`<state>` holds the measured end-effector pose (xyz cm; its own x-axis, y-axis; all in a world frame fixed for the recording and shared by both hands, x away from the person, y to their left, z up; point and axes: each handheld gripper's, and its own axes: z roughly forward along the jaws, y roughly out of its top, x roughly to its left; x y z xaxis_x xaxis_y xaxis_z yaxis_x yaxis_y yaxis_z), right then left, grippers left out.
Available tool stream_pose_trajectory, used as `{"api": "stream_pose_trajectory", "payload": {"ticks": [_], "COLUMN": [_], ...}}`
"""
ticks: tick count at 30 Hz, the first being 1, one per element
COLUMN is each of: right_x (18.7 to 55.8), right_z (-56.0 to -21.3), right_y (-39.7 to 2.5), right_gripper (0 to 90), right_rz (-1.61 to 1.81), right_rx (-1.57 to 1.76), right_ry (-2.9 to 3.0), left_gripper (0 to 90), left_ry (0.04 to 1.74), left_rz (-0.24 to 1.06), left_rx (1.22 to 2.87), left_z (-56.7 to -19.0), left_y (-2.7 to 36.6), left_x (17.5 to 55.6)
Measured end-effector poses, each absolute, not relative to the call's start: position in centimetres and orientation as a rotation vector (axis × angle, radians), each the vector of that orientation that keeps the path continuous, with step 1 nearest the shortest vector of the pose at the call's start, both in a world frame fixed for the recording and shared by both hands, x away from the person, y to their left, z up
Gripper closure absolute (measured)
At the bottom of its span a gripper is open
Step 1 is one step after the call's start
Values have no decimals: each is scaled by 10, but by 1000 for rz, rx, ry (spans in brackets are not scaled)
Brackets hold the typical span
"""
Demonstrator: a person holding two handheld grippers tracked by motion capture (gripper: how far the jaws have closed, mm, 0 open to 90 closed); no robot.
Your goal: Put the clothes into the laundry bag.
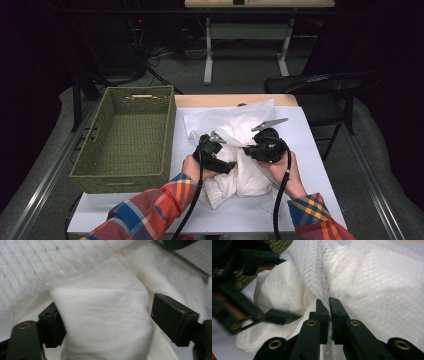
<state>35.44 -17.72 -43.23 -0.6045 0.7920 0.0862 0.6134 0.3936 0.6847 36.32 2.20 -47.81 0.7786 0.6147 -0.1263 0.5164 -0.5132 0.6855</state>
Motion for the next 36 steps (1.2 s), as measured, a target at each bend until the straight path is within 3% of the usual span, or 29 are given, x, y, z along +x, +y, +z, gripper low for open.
{"api": "stream_pose_trajectory", "payload": {"ticks": [9, 14, 17, 20, 23, 28, 33, 36], "right_x": [354, 354, 354, 355, 355, 352, 340, 347], "right_z": [-431, -433, -435, -436, -435, -426, -400, -416], "right_y": [-178, -177, -175, -177, -177, -175, -171, -173], "right_gripper": [864, 867, 866, 871, 878, 887, 888, 887], "right_rz": [1014, 1028, 1012, 1009, 1013, 1065, 1187, 1115], "right_rx": [1244, 1250, 1250, 1255, 1255, 1233, 1212, 1254], "right_ry": [2390, 2406, 2433, 2435, 2446, 2431, 2389, 2409], "left_gripper": [6, 5, 131, 429, 656, 732, 731, 691], "left_ry": [813, 841, 946, 988, 981, 978, 984, 1016], "left_rz": [51, 46, 82, 127, 113, 122, 145, 118], "left_rx": [2269, 2322, 2271, 2218, 2157, 2014, 1934, 1991], "left_z": [-488, -512, -528, -532, -526, -501, -486, -502], "left_y": [6, -15, -19, -14, -4, 7, 2, -7], "left_x": [352, 357, 361, 366, 370, 376, 383, 391]}}
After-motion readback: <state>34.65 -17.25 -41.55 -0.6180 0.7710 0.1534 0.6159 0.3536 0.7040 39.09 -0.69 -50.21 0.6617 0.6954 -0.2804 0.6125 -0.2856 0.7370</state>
